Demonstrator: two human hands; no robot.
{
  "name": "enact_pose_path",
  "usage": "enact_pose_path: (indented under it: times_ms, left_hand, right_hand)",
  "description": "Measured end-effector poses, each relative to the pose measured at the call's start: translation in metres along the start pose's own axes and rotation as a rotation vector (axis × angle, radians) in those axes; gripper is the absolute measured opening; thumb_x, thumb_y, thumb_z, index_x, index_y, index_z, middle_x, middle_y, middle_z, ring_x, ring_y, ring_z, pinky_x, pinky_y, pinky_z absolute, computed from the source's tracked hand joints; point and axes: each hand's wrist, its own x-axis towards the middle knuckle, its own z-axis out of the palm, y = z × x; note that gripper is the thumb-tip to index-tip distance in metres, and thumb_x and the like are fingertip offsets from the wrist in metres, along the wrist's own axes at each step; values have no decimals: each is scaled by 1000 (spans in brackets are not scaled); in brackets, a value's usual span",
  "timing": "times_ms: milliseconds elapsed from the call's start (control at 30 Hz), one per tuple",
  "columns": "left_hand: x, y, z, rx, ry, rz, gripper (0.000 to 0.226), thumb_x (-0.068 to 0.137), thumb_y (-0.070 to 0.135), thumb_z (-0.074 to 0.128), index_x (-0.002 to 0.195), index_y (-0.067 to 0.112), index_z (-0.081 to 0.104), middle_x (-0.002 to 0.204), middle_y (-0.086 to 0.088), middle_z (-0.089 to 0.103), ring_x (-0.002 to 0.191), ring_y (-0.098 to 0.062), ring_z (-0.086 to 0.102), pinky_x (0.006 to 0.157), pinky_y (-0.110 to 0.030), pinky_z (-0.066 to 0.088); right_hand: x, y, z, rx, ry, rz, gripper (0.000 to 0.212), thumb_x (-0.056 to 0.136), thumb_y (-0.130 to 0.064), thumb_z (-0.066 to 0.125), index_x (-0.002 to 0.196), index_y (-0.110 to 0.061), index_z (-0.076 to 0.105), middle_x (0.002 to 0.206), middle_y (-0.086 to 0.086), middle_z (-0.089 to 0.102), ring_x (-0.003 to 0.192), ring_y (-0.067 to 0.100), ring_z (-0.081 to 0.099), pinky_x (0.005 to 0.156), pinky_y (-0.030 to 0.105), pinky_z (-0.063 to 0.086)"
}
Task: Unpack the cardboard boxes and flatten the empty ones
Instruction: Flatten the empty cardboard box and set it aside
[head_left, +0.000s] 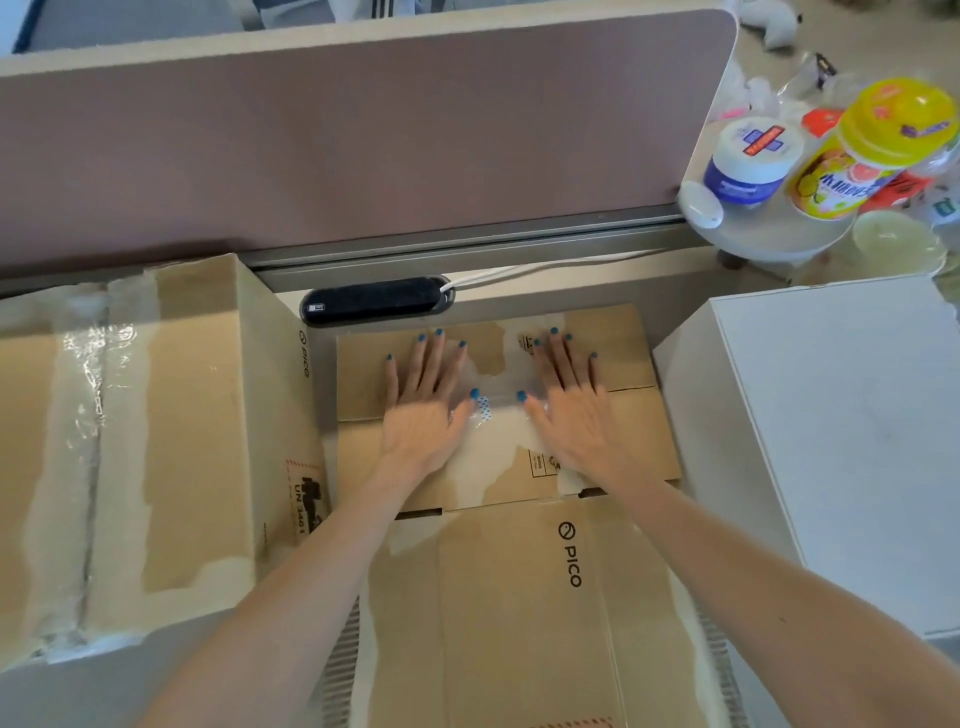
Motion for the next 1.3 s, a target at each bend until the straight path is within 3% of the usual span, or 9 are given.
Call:
enact_pose_path:
  times_ms: [167,433,600,667,767,933,1133,1300]
  left_hand:
    - [5,1,4,-15,35,-15,68,99,57,14,159,29,-1,166,-4,-10,152,-19,-14,121,-56,-3]
    - [9,0,1,-48,-15,-30,69,98,57,21,158,33,-2,166,-1,-12,151,-16,-18,121,-54,-7]
    - [16,-1,-14,-214,-109,-71,67,100,50,40,157,39,6,165,8,-12,150,-11,-17,120,-48,-14]
    - [16,-2,-20,-248,-134,-49,66,101,48,40,157,39,6,165,8,-12,150,-11,-18,120,-48,-14]
    - [-5,-1,-24,-230,-89,-49,65,103,49,35,158,38,2,165,5,-13,151,-18,-17,118,-48,-16]
    - [-55,12,-30,-243,-47,-78,55,105,43,32,157,32,17,165,-3,15,152,-24,6,123,-48,0]
    - [-111,30,-15,-266,64,-66,55,104,37,38,156,32,21,167,2,5,153,-14,-4,123,-41,-5]
    - [-141,38,12,-156,86,-90,63,99,56,23,158,36,12,167,5,-2,152,-12,-10,123,-46,-3]
  right_hand:
    - [6,2,5,7,81,-16,67,98,-49,28,154,-14,17,162,8,9,149,22,3,120,49,11]
    - [7,0,9,-23,96,-1,66,98,-51,26,153,-16,20,161,7,11,149,23,5,119,49,13]
    - [8,-1,-2,10,-2,4,68,97,-52,24,155,-18,13,162,6,4,149,22,0,120,48,7]
    - [16,0,-11,29,-87,11,69,98,-51,28,155,-20,6,162,4,-3,149,21,-5,121,46,3]
    - [12,-1,-26,9,-140,10,65,101,-46,28,155,-17,8,162,5,2,149,23,2,120,44,7]
    - [-40,-4,-31,-10,-56,-25,54,101,-37,32,149,-14,23,157,8,23,145,25,19,117,41,19]
    - [-101,-11,-13,-1,2,-16,56,100,-29,24,154,-15,15,162,7,9,149,23,6,120,41,8]
    - [-132,-10,7,50,37,-34,61,96,-42,14,154,-25,12,162,4,4,149,22,-2,121,45,5]
